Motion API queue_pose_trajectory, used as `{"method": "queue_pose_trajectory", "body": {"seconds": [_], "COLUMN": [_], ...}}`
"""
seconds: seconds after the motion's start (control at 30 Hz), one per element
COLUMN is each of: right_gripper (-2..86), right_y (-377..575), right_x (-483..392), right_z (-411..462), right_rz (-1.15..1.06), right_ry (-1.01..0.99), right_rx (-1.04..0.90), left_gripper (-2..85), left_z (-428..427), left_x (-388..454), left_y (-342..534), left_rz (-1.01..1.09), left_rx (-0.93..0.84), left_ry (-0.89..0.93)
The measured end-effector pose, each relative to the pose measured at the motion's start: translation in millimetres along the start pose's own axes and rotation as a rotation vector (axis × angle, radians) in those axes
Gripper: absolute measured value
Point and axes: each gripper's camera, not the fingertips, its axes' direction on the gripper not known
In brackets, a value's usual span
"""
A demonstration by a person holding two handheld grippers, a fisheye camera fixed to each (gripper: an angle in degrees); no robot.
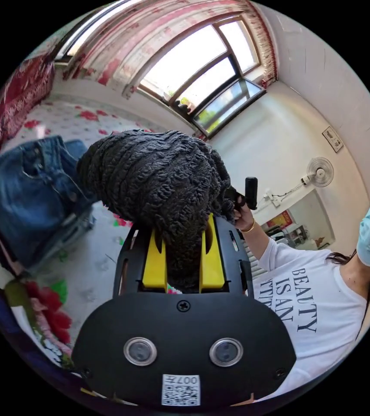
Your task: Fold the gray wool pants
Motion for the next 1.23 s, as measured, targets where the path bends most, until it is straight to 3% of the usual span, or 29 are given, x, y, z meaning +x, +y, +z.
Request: {"method": "queue_pose_trajectory", "body": {"seconds": [0.17,0.3,0.5,0.73,0.87,0.97,1.03,1.23], "right_gripper": [7.7,10.1,11.3,10.6,9.9,9.4,9.1,8.9], "right_y": [-98.5,-100.3,-88.7,-16.0,98.7,186.4,231.2,315.3], "right_x": [-12.0,35.2,50.5,68.9,123.5,164.9,183.4,220.5], "right_z": [153.6,268.2,283.0,195.3,121.2,53.2,2.8,-166.1], "right_rz": [-0.04,0.11,0.06,0.067,0.247,0.441,0.565,0.86], "right_ry": [0.038,0.16,0.192,0.224,0.425,0.64,0.76,1.136], "right_rx": [-0.053,-0.235,-0.199,-0.058,-0.083,-0.116,-0.094,0.112], "left_gripper": [13.6,16.8,19.8,20.1,18.6,17.2,16.5,14.1], "left_z": [-70.4,-30.6,-21.9,-46.3,-53.0,-19.5,17.0,164.3], "left_x": [-65.4,-184.6,-212.6,-153.2,-105.4,-79.5,-70.6,-46.1], "left_y": [-37.0,-22.8,-4.5,10.4,58.7,100.0,122.8,169.9], "left_rz": [-0.095,-0.347,-0.322,-0.224,-0.223,-0.232,-0.252,-0.322], "left_rx": [0.004,-0.17,-0.056,0.042,0.123,0.068,-0.016,-0.282], "left_ry": [-0.326,-0.641,-0.554,-0.649,-0.73,-0.777,-0.75,-0.392]}}
